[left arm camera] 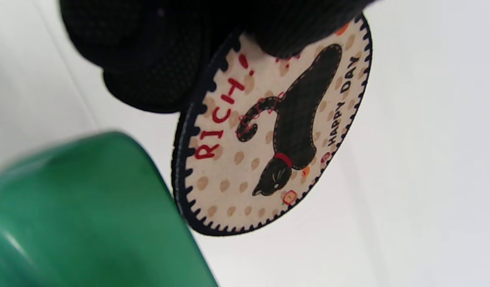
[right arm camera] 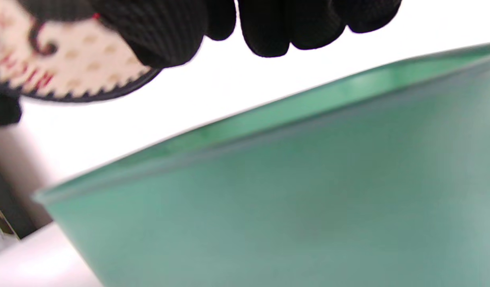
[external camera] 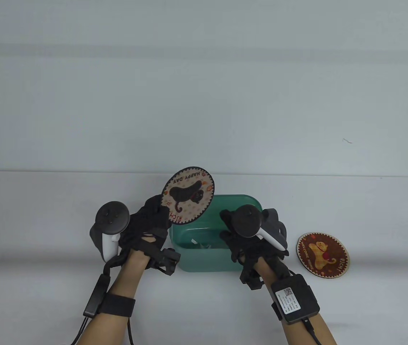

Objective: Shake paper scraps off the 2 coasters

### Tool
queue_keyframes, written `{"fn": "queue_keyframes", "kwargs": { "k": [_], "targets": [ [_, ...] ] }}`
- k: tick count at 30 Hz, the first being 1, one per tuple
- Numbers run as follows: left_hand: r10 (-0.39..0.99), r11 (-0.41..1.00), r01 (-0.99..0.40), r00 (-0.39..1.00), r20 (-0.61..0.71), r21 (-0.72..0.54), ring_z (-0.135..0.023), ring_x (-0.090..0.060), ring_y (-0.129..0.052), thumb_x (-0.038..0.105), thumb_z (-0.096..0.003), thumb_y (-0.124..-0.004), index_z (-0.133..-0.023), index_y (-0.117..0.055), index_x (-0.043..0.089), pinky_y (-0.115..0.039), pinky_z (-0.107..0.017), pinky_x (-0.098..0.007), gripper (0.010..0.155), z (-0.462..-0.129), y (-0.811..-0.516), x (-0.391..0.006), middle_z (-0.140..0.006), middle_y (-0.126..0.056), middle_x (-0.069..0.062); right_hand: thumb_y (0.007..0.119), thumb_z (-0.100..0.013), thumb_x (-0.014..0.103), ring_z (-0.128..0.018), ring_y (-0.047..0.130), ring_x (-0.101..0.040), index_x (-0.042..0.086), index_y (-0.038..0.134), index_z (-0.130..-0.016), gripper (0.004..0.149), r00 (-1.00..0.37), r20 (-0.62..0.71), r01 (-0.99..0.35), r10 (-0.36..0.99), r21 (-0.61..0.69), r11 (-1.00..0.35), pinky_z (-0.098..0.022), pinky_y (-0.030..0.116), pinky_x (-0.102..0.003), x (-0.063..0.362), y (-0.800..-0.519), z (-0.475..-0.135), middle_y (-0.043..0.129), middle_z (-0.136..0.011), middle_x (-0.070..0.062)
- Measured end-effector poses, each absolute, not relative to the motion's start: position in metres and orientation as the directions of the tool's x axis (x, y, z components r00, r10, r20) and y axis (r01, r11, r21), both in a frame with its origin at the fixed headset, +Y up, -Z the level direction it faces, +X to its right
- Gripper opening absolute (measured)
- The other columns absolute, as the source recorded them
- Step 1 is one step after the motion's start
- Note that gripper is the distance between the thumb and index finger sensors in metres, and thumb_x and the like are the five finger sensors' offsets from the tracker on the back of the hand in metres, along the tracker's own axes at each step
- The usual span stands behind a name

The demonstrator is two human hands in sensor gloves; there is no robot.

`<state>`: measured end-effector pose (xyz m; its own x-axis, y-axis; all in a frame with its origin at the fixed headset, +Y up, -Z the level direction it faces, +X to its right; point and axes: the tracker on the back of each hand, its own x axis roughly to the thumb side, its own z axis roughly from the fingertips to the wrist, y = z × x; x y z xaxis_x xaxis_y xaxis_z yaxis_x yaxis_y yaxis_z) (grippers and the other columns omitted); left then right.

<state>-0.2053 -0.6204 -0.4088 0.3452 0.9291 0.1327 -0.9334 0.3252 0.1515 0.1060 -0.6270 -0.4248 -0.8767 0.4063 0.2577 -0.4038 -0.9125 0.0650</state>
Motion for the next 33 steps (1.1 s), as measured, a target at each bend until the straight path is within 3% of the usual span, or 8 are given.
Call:
{"fn": "queue_keyframes", "kwargs": {
  "k": [9,15,24,33],
  "targets": [
    [0.966,0.189,-0.943,0.229,0.122,0.274,-0.049,-0.032,-0.096,0.026,-0.0486,-0.074,-0.091,-0.066,0.014,-0.084,-0.032,-0.035,0.045,-0.353,-0.634,-0.263,-0.075,-0.083,-0.016,0.073,-0.045,0.037,-0.088,0.057,-0.031,0.026,0.04,-0.095,0.061,-0.691,0.214,-0.717,0.69,-0.085,-0.692,-0.064,0.053,-0.048,0.173,-0.628,-0.393,0.05,-0.1,-0.008],
    [0.974,0.175,-0.935,0.21,0.084,0.309,-0.044,-0.03,-0.097,0.028,-0.0487,-0.074,-0.09,-0.067,0.012,-0.084,-0.028,-0.034,0.044,-0.332,-0.655,-0.28,-0.071,-0.086,-0.015,0.072,-0.045,0.038,-0.087,0.057,-0.031,0.025,0.037,-0.096,0.063,-0.621,0.114,-0.783,0.776,-0.144,-0.605,-0.064,0.054,-0.048,0.216,-0.654,-0.376,0.049,-0.1,-0.009],
    [0.95,0.305,-0.868,0.305,-0.065,0.391,-0.027,-0.023,-0.097,0.031,-0.0477,-0.074,-0.087,-0.075,0.013,-0.081,-0.016,-0.03,0.044,-0.33,-0.692,-0.311,-0.054,-0.094,-0.012,0.072,-0.045,0.037,-0.086,0.059,-0.032,0.025,0.037,-0.096,0.062,-0.557,0.014,-0.821,0.831,-0.164,-0.547,-0.063,0.054,-0.048,0.244,-0.701,-0.36,0.051,-0.099,-0.009],
    [0.866,0.493,-0.81,0.423,-0.266,0.317,-0.025,-0.023,-0.097,0.03,-0.0479,-0.076,-0.088,-0.074,0.01,-0.081,-0.015,-0.031,0.045,-0.337,-0.734,-0.324,-0.051,-0.095,-0.012,0.072,-0.045,0.038,-0.085,0.06,-0.032,0.025,0.038,-0.095,0.062,-0.582,-0.008,-0.801,0.813,-0.167,-0.575,-0.063,0.055,-0.048,0.253,-0.709,-0.361,0.053,-0.098,-0.009]
  ]
}}
